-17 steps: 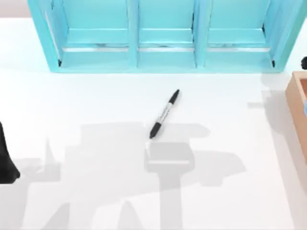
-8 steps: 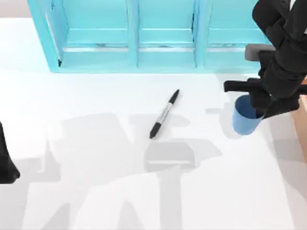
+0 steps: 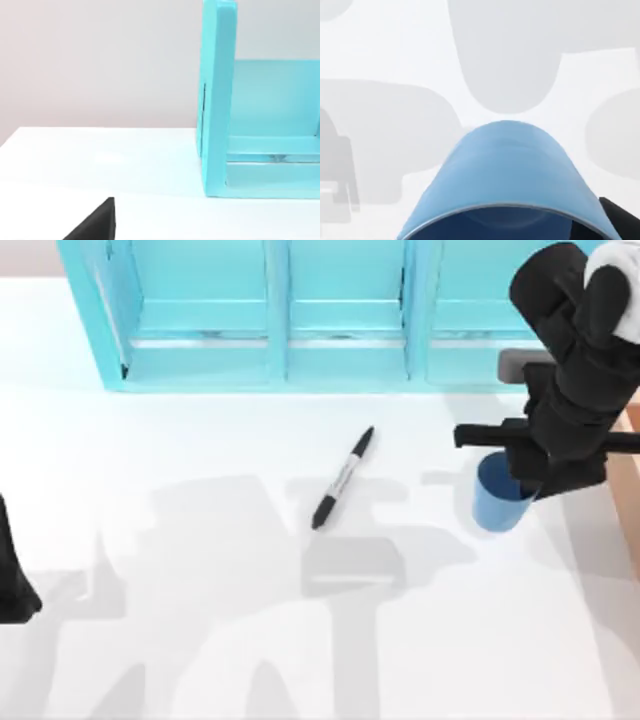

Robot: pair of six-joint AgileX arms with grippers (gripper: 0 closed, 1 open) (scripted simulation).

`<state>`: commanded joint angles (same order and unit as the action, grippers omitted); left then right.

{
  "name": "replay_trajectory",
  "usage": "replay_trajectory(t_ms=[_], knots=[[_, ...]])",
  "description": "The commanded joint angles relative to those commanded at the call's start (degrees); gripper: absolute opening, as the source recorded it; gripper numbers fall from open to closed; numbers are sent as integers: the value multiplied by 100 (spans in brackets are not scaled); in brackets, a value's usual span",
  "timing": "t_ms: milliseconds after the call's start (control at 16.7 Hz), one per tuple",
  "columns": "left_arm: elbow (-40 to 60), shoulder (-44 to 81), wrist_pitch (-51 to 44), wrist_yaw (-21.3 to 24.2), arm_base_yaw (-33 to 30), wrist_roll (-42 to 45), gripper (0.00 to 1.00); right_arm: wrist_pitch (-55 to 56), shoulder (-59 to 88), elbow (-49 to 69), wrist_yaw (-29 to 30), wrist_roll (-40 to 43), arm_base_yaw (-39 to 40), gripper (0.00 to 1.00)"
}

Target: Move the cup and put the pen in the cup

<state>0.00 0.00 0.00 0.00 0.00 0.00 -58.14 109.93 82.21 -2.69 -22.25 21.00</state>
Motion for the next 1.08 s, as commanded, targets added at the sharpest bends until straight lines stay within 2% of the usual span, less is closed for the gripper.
replay_trajectory(t_ms=[180,420,1080], knots=[[0,0,0,0,0,0,100,465,181,-287,12,-69,72,0],[0,0,0,0,0,0,100,503,197,-317,11,-68,87,0],[0,0,0,0,0,0,100,503,197,-317,11,-68,87,83]])
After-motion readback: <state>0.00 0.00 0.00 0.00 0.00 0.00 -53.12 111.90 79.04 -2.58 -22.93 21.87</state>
